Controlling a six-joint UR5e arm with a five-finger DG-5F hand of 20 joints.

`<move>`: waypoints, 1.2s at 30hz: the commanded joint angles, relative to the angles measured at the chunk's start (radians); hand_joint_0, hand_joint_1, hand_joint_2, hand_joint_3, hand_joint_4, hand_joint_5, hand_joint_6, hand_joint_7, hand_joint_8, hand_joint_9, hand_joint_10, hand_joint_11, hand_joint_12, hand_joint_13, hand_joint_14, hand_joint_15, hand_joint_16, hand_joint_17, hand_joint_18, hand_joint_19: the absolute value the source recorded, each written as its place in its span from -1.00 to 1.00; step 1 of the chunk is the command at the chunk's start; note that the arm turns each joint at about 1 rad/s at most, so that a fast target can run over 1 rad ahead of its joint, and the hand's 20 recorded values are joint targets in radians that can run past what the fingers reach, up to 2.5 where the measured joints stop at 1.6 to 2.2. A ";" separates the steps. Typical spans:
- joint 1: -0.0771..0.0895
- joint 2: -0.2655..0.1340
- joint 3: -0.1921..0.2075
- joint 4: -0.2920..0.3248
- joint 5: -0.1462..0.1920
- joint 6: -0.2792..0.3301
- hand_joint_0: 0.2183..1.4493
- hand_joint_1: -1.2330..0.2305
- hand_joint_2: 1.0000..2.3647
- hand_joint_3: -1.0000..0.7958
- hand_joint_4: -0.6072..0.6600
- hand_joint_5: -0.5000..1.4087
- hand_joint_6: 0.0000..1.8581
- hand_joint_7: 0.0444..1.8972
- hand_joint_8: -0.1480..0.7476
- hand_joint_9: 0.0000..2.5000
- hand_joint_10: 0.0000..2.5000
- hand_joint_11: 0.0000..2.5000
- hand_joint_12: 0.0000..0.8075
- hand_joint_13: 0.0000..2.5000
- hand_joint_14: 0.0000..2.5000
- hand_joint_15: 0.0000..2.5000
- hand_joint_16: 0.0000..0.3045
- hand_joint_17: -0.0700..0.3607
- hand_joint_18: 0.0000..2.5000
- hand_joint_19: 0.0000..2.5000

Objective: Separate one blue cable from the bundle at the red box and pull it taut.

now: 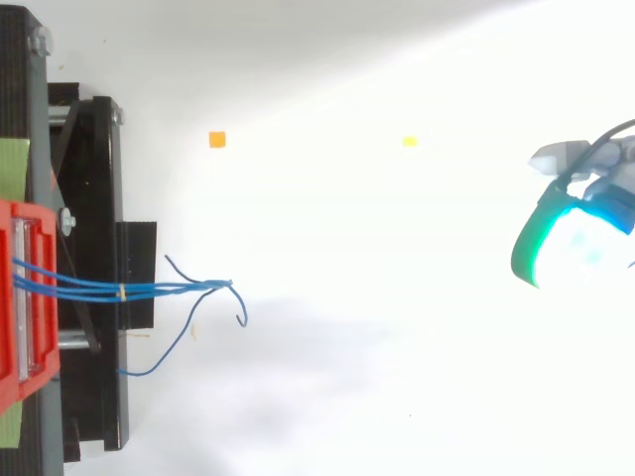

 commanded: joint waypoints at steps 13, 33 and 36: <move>0.004 0.000 -0.001 -0.002 0.002 0.000 -0.48 -0.08 -1.00 -0.44 -0.13 -0.79 -0.46 -0.32 -0.60 -1.00 -1.00 -0.94 -0.18 -1.00 -1.00 -0.81 -0.67 -0.14 -0.98 -0.54; 0.053 -0.004 0.001 0.227 0.212 -0.259 -0.46 -0.17 -1.00 -0.42 0.39 -0.67 -0.46 -0.10 0.12 -0.50 -0.99 -0.67 -0.02 -0.57 -0.99 -0.74 -0.66 -0.14 -0.56 -0.62; 0.064 -0.039 0.007 0.242 0.245 -0.256 -0.46 -0.17 -1.00 -0.42 0.39 -0.67 -0.46 -0.10 0.12 -0.50 -0.99 -0.67 -0.01 -0.57 -0.99 -0.74 -0.66 -0.14 -0.56 -0.62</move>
